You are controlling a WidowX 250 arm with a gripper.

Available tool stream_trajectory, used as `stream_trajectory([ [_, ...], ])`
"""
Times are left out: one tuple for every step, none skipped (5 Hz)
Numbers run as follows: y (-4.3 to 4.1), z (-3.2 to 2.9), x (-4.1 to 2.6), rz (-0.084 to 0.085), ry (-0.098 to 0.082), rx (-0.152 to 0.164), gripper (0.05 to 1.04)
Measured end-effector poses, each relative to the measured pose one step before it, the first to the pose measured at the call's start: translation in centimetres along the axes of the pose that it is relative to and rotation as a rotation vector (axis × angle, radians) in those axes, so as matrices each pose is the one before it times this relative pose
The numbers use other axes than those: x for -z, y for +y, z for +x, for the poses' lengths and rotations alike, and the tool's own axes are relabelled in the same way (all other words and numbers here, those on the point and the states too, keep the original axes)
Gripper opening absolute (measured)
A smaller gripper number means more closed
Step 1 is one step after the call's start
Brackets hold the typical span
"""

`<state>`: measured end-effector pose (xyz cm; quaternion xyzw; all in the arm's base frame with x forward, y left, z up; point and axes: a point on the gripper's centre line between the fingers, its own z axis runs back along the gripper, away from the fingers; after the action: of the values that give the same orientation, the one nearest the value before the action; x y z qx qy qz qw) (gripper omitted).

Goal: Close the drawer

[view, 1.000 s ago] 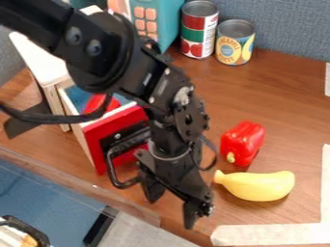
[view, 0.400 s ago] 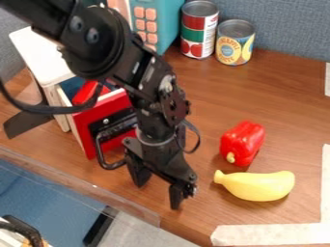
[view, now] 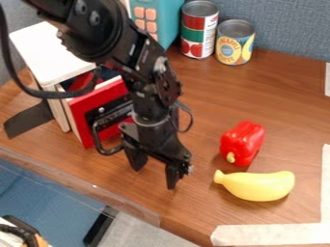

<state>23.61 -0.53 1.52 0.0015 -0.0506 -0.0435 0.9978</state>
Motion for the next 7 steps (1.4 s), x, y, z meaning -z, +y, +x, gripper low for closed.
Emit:
stream_trajectory([
  [0.872, 0.369, 0.356, 0.0249, 0.0047, -0.0088, 0.998],
  [0.609, 0.115, 0.079, 0.0356, 0.0026, 0.0209, 0.999],
  [1.515, 0.416, -0.093, 0.0222, 0.0026, -0.0183, 0.999],
  [1.559, 0.703, -0.268, 0.0132, -0.0131, -0.0354, 0.999],
  [0.579, 0.028, -0.003, 0.0034, 0.0144, -0.0161, 0.997],
  [-0.267, -0.042, -0.061, -0.0197, 0.0039, -0.0117, 0.997],
  [-2.133, -0.747, -1.099, -0.0393, -0.0011, 0.0291, 0.999],
])
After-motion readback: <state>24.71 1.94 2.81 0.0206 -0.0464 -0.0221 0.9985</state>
